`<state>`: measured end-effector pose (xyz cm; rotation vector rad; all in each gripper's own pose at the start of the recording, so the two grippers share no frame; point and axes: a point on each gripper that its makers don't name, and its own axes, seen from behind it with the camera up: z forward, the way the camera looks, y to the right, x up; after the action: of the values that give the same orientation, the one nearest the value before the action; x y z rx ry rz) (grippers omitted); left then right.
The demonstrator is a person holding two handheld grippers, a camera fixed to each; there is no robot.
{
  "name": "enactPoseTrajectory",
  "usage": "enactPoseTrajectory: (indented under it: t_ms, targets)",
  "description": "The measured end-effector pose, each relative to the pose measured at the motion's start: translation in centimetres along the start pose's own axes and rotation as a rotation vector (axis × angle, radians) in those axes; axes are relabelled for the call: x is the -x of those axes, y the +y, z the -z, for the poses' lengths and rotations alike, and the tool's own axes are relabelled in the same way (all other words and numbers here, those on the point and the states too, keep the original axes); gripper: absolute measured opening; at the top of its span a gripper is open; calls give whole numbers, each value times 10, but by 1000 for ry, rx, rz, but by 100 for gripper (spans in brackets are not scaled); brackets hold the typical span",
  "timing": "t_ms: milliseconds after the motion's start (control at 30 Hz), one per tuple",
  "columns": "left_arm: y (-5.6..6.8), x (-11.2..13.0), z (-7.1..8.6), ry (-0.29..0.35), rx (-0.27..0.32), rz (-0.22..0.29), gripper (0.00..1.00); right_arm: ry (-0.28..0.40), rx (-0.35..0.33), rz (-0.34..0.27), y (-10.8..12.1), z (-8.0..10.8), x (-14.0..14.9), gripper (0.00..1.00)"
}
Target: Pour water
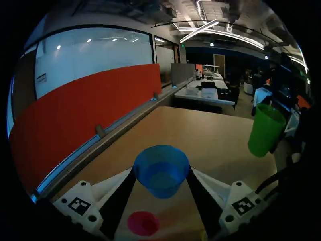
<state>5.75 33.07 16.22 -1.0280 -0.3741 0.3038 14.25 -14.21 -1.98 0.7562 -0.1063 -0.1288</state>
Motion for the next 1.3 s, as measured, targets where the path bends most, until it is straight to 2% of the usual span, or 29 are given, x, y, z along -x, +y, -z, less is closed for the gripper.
enactPoseTrajectory:
  t_ms: [367,700,1300]
  targets:
    - [2,-16,18,105,-13,52,86,2,-4,8,-4,-1,-5,92]
    - [4,-45,37,235,-15,92,86,2,-6,16,-7,0,-9,92]
    - [9,-68,50,354,-17,115,86,2,-8,21,-9,-1,-10,92]
